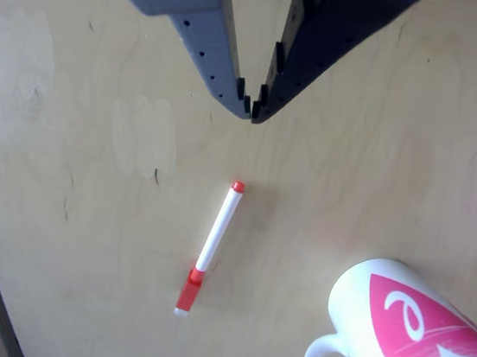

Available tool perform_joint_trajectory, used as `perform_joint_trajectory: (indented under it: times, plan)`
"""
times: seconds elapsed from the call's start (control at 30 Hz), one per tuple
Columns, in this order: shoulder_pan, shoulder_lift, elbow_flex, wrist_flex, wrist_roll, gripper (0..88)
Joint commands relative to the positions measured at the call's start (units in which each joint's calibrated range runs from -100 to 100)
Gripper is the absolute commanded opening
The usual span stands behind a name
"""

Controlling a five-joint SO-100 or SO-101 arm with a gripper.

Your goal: Grab the pen and place it in the cup.

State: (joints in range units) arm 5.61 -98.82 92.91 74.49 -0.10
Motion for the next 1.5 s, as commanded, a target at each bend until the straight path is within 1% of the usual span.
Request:
perform_joint_trajectory:
  times: [0.0, 1.23, 1.4, 1.47]
  plan:
    - [0.11, -0.18, -0.33, 0.22, 0.1, 1.0]
    - [0.11, -0.18, -0.33, 0.22, 0.15, 1.1]
    - [1.61, -0.02, -0.42, 0.3, 0.41, 1.6]
    - [4.61, 0.48, -0.6, -0.38, 0.47, 1.8]
